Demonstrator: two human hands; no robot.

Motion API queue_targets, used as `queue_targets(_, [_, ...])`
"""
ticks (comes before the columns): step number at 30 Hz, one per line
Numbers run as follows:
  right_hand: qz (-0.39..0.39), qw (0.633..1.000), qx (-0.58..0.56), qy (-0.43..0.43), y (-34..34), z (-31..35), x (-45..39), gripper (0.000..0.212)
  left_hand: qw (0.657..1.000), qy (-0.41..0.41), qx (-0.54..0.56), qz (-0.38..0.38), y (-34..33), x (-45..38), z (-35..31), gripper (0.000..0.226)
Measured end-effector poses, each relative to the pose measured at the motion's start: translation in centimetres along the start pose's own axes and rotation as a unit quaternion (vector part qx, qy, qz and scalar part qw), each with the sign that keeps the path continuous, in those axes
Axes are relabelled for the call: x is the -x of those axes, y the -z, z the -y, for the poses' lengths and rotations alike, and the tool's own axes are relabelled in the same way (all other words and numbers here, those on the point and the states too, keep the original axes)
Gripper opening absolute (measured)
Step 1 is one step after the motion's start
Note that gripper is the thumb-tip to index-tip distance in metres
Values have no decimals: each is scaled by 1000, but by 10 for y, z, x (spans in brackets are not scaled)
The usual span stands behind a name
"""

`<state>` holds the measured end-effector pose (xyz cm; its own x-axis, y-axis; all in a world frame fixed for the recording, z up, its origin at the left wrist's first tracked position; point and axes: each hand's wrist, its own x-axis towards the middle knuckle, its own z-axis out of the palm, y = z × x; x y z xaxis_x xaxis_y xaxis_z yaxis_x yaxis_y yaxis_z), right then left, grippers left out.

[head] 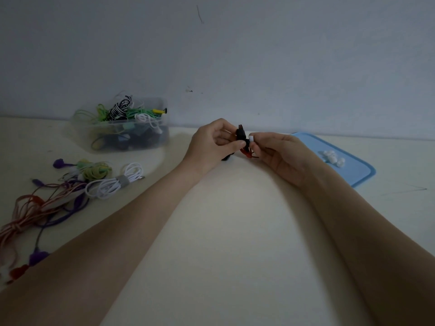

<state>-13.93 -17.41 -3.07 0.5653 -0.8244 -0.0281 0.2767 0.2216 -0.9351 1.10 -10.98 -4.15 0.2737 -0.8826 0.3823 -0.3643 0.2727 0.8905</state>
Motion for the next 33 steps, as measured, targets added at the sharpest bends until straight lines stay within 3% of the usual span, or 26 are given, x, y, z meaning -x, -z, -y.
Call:
queue_targets(13, [-11,1000,-5,4,0,1,2,9,999,-24,-40,-17,-1,0,2,20])
queue_targets(26, [-3,999,32,22,-2,-1,4,13,990,-104,-91,-27,-4,7,-3,24])
queue_targets(33, [9,999,31,4,-1,0,4,15,998,-52,-36,-17,-2,3,-2,26])
